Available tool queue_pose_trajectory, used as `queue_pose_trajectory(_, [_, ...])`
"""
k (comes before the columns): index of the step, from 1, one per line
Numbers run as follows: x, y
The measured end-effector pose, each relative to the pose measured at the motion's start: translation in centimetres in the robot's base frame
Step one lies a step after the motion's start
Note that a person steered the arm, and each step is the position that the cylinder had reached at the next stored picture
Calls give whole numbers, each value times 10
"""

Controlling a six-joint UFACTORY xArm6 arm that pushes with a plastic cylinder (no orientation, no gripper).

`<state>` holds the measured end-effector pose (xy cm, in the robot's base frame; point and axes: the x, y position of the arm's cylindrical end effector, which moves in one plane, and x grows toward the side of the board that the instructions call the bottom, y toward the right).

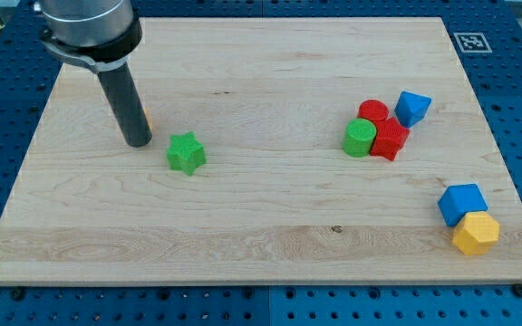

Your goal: Slide green star towards yellow heart

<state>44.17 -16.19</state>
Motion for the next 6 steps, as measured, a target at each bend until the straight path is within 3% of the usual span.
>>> queue_pose_trajectory(2, [-30, 25])
queue_pose_trajectory(4, [-53, 120])
queue_pose_trajectory(6, [-12, 170])
